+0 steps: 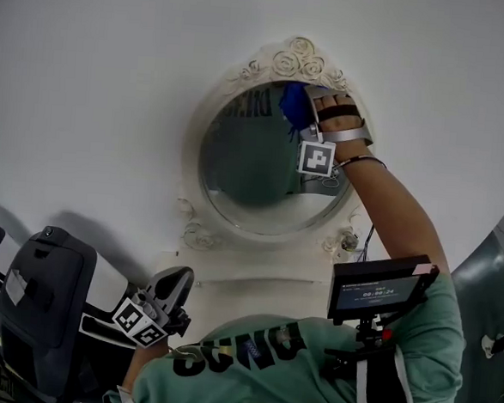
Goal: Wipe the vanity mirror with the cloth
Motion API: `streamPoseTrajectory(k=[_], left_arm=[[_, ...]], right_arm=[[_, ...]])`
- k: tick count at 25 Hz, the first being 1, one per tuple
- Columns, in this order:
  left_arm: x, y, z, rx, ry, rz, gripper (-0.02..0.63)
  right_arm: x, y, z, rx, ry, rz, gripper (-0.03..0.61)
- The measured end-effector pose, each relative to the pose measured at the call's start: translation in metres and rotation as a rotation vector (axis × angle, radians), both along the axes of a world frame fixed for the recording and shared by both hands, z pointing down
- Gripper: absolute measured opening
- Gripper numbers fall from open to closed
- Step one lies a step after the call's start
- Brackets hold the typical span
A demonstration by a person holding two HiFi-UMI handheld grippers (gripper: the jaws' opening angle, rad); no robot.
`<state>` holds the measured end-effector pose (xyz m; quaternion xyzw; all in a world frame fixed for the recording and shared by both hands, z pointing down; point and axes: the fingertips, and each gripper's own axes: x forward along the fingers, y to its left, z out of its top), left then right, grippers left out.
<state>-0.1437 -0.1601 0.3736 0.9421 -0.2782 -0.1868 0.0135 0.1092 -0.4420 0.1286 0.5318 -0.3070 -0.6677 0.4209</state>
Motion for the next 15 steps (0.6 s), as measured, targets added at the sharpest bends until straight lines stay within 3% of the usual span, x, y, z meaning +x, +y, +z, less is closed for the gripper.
streamPoseTrajectory(k=[8,15], left_arm=[[0.018,-0.006,0.002,-0.009,-0.025,0.053,0.009],[0.025,-0.013,0.007,-0.049,-0.047,0.061,0.009]], right_arm=[[0.019,0.004,-0.001,0.031,-0.075,0.023,0.049],[0.068,0.005,0.026,0.004,-0.145,0.079,0.049]])
